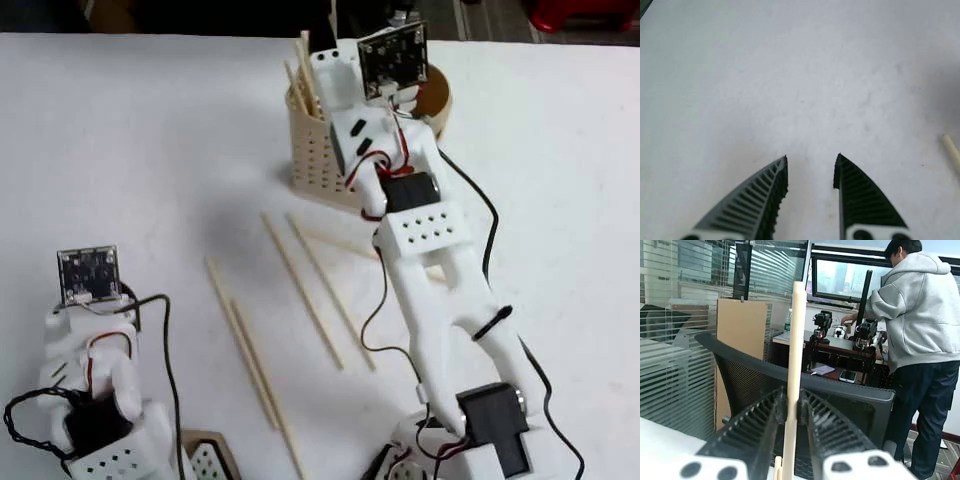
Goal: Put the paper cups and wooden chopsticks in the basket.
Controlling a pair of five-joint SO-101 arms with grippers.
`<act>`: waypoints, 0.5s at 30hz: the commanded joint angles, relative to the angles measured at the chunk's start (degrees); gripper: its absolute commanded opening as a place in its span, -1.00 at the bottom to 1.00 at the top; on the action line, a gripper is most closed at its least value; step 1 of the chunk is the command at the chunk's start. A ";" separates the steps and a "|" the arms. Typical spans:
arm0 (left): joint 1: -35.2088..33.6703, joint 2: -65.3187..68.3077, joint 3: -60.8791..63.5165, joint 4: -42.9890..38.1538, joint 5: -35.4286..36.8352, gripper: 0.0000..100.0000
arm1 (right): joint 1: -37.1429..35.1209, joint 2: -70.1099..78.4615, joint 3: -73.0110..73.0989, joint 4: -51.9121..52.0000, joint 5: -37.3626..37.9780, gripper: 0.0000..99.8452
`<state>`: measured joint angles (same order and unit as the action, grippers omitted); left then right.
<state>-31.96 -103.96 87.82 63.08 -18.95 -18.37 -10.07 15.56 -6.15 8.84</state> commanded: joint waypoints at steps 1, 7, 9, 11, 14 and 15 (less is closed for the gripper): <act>-0.13 -0.57 -0.18 -1.32 0.26 -0.68 | 0.57 -0.48 -0.53 1.54 0.09 -0.96; -0.13 -0.57 -0.18 -1.32 0.26 -0.68 | 0.22 -0.75 -0.88 9.36 0.09 -0.81; -0.13 -0.57 -0.18 -1.32 0.26 -0.67 | 0.22 -2.33 -0.79 12.88 0.09 -0.76; -0.13 -0.57 -0.18 -1.32 0.26 -0.67 | 0.04 -4.97 -0.79 17.89 0.00 -0.76; -0.04 -0.57 -0.18 -1.32 0.26 -0.67 | -1.45 -10.42 -0.53 26.68 0.00 -0.76; -0.04 -0.57 -0.18 -1.32 0.26 -0.67 | -1.80 -12.53 -0.44 30.29 0.00 -0.76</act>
<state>-31.96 -103.96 88.00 63.08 -18.95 -18.46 -13.67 15.56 13.54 8.84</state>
